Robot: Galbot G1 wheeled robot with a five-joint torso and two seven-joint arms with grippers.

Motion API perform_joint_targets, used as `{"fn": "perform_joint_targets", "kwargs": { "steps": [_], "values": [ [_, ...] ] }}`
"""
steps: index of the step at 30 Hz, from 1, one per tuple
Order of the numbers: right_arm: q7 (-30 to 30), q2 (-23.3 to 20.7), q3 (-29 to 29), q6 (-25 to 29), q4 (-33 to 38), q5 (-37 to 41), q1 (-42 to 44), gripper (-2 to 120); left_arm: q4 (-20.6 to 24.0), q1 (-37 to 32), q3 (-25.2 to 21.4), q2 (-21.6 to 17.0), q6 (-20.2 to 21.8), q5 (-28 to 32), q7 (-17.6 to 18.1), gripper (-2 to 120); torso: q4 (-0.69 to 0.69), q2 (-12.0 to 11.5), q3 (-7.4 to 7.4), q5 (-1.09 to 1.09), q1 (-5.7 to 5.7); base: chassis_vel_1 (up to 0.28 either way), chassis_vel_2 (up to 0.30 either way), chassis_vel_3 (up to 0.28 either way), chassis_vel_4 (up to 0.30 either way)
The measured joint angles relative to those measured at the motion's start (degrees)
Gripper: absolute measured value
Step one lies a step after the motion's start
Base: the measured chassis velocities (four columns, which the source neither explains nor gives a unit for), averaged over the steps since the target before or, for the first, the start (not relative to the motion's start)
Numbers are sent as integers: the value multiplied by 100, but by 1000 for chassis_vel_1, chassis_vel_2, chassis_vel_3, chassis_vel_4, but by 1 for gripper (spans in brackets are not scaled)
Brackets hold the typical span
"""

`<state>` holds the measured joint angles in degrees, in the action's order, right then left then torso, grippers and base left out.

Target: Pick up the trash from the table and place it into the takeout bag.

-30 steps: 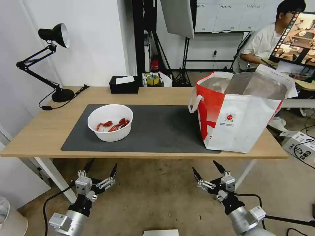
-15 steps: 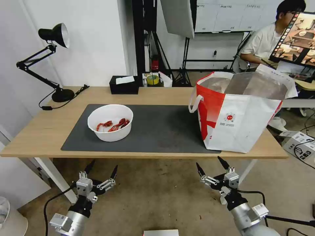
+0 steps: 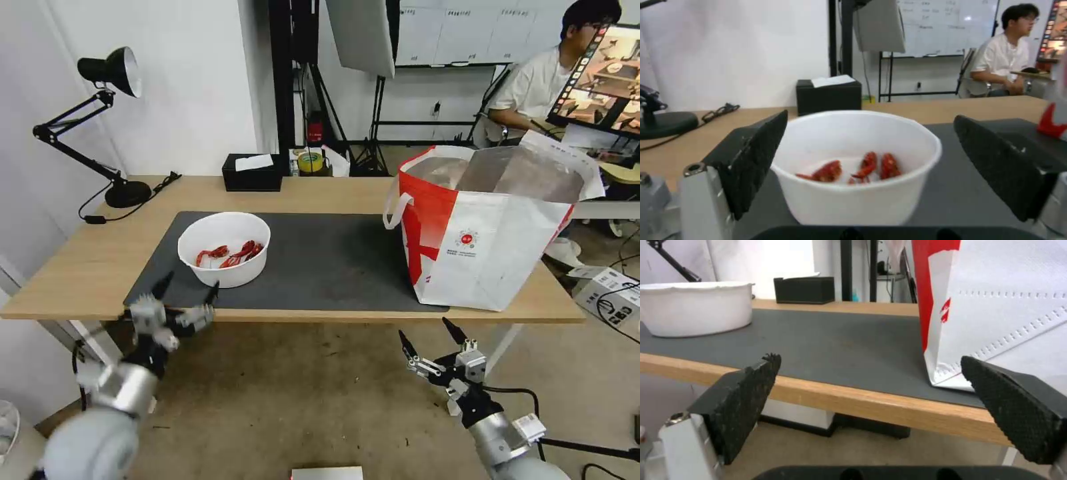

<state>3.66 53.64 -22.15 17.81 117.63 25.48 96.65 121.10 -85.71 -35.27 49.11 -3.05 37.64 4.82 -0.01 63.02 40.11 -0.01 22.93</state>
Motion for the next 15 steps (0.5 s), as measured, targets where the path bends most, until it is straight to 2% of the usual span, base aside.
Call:
{"fn": "perform_joint_targets", "kwargs": {
  "steps": [3,5,6,8,10,12,13,14,15],
  "values": [
    [-1,-1,0,0,2,1,-1,100,-252,535,149,-524,272,363,175,100,3,0,0,-2,0,0,0,0,0],
    [0,-1,0,-1,2,2,-1,100,-307,666,190,-623,341,445,191,100,2,0,0,0,0,0,0,0,0],
    [0,-1,1,-1,2,2,-1,100,-452,1081,348,-865,549,718,242,100,1,0,0,1,0,0,0,0,0],
    [0,-1,0,-2,2,2,-2,100,-520,1280,435,-959,644,857,275,100,1,0,0,0,0,0,0,0,0],
    [-1,-1,1,-3,4,4,-1,100,-798,1985,727,-1244,1013,1405,321,100,-1,0,0,2,0,0,0,0,0],
    [0,-1,1,-3,4,4,-2,100,-859,2104,773,-1294,1107,1545,323,100,-1,0,0,2,0,0,0,0,0],
    [-1,-1,1,-4,4,5,-1,100,-1102,2368,847,-1493,1443,2086,331,100,-2,0,0,0,0,0,0,0,0],
    [-1,-1,1,-4,5,5,-2,100,-1313,2463,864,-1625,1581,2345,333,100,1,0,0,1,0,0,0,0,0],
    [-1,-1,1,-4,5,5,-2,100,-1313,2463,864,-1625,1581,2345,333,100,1,0,0,1,0,0,0,0,0]
  ]
}}
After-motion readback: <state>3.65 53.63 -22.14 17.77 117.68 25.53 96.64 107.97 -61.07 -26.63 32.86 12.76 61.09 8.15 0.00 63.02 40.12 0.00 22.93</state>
